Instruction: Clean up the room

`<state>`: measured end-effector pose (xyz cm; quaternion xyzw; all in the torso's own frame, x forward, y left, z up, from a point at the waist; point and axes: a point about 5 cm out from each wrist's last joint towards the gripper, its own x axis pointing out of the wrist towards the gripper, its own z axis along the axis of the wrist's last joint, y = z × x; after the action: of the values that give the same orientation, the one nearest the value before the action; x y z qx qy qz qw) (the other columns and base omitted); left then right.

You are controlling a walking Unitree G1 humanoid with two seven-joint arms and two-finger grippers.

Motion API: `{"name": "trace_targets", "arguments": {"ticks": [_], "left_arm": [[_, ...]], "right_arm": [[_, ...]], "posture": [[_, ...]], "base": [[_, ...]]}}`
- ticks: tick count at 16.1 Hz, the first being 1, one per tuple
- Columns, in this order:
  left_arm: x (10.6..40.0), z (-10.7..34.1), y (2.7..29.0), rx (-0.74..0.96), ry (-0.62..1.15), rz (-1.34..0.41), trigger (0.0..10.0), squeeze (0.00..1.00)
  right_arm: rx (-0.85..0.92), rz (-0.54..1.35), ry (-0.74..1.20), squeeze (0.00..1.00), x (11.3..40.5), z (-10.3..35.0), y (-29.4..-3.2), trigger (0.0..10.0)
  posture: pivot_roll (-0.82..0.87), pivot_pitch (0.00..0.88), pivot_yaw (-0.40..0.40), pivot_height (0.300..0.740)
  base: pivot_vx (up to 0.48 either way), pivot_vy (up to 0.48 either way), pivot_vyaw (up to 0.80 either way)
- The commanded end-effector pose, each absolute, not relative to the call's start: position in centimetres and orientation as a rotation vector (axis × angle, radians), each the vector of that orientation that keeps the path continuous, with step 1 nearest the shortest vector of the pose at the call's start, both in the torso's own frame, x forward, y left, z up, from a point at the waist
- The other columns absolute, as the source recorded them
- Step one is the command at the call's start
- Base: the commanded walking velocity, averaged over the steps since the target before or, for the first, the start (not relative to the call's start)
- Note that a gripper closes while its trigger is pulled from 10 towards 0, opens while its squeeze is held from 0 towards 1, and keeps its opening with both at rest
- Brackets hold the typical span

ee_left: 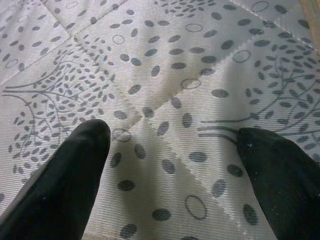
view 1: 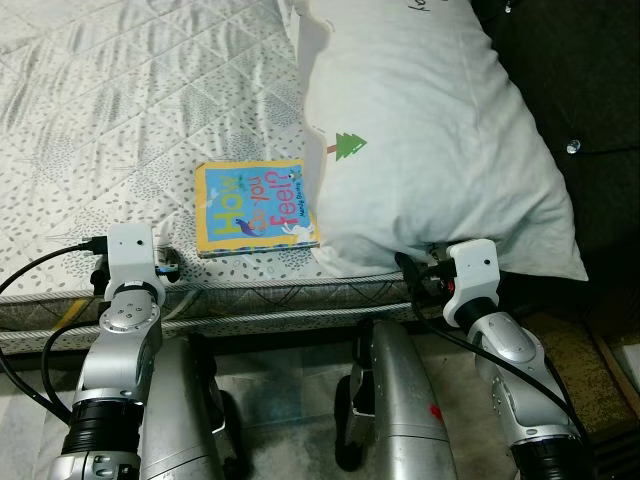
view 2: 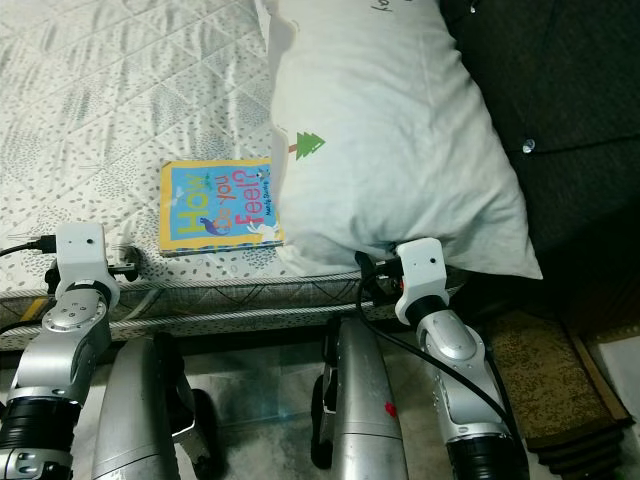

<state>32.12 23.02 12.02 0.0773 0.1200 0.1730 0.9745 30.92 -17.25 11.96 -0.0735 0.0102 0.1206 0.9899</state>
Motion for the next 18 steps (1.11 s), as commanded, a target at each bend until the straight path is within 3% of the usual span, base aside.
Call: {"name": "trace_targets", "arguments": {"ticks": [1,8,10,14,18], "left_arm": [[31.5,11.6,24.0,0.168,0.262,0.395,10.0,0.0],[31.4,11.7,24.1,0.17,0.254,0.408,10.0,0.0],[26.7,9.8,20.3,0.122,0.297,0.373,10.0,0.0],[26.1,11.4,18.0,0.098,0.189,0.28,10.0,0.0],[27.1,11.2,17.8,0.09,0.182,0.258,10.0,0.0]], "right_arm": [[-0.151,0.24,0.045,0.0,30.6,11.2,-17.5,10.0],[-0.15,0.24,0.044,0.0,30.6,11.2,-17.5,10.0],[-0.145,0.238,0.042,0.0,30.9,11.1,-17.6,10.0],[-0.143,0.241,0.039,0.0,31.0,11.1,-17.5,10.0],[-0.144,0.24,0.039,0.0,31.0,11.0,-17.5,10.0]], "posture": [[-0.03,0.301,-0.069,0.528],[-0.03,0.299,-0.068,0.528],[-0.02,0.291,-0.065,0.528],[-0.02,0.287,-0.065,0.528],[-0.02,0.288,-0.067,0.528]], "base": [[0.0,0.0,0.0],[0.0,0.0,0.0],[0.0,0.0,0.0],[0.0,0.0,0.0],[0.0,0.0,0.0]]}}
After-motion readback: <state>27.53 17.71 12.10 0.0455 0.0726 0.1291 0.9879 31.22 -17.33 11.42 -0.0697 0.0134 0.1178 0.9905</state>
